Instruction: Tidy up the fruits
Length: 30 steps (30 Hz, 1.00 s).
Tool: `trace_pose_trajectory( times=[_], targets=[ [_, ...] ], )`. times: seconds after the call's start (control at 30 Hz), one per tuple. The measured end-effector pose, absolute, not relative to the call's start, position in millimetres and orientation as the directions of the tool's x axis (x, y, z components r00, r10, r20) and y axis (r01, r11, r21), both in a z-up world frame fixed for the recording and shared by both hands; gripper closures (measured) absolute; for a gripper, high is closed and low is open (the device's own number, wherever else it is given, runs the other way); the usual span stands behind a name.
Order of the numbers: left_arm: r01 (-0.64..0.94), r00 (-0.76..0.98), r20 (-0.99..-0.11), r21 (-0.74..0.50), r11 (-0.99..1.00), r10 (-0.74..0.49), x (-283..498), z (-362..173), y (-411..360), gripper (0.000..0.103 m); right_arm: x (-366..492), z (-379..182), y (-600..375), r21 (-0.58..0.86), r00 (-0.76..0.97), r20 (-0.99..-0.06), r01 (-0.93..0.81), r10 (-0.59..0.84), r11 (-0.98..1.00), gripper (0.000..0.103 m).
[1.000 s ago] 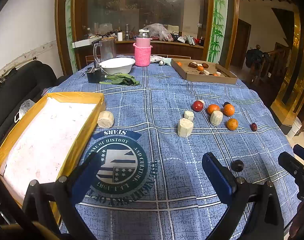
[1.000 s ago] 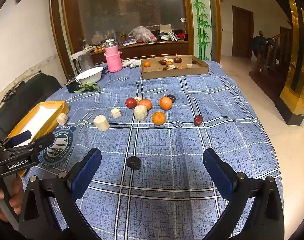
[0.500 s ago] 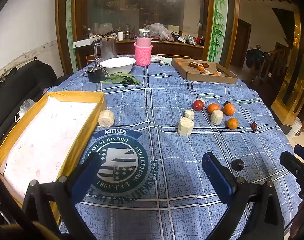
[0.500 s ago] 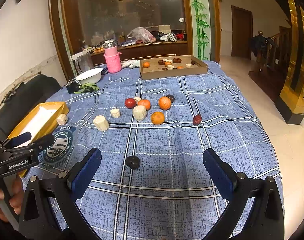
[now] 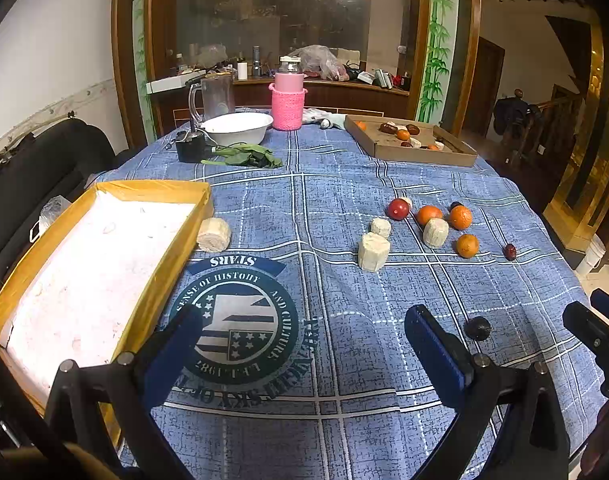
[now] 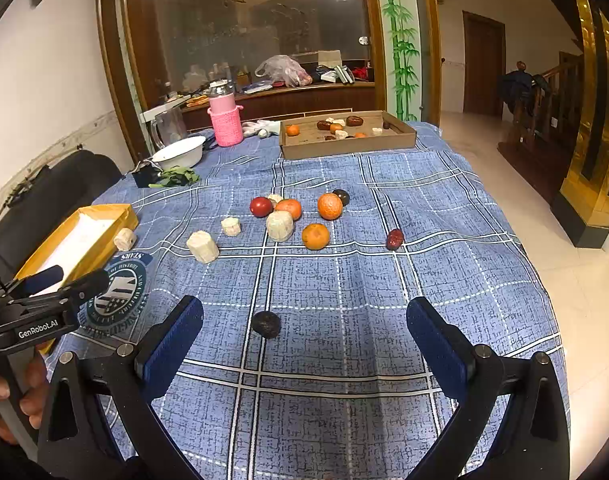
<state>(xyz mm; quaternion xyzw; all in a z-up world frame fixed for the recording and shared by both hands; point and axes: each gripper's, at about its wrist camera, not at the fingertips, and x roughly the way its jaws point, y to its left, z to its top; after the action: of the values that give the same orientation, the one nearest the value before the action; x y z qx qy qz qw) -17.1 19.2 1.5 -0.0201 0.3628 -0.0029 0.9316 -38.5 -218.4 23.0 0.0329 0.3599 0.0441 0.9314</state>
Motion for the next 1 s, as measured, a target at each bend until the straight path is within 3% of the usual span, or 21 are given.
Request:
trace_pose_trajectory(
  times=[0.37,0.6,0.77,0.9,1.0],
  targets=[
    [-0.001,0.728,-0.685,-0.033,0.999,-0.021,-16,-3,16,0.0,-39,16,-228,0.095,0.731,-0.675,-0.046,0.098,0.994,0.001],
    [0.093,0.698,-0.714,0.005,0.996,-0.061,-15,-22,2,0.0,-43,-12,-261,0.079,0.68,-0.732,0.012,0.05,0.997,0.001],
    [0.142,0.661,-0.745,0.007,0.99,-0.089,-7,-35,-13,0.004,-24,-34,-278,0.142,0.618,-0.781,0.03,0.093,0.989,0.019],
    [0.1,0.655,-0.752,-0.005,0.995,-0.069,6,-38,-3,0.006,14,-37,-279,0.114,0.607,-0.791,0.017,0.081,0.993,0.024],
    [0.054,0.645,-0.762,-0.027,0.998,-0.055,18,-40,14,0.008,54,-41,-281,0.085,0.592,-0.804,0.019,0.057,0.996,0.033]
  ],
)
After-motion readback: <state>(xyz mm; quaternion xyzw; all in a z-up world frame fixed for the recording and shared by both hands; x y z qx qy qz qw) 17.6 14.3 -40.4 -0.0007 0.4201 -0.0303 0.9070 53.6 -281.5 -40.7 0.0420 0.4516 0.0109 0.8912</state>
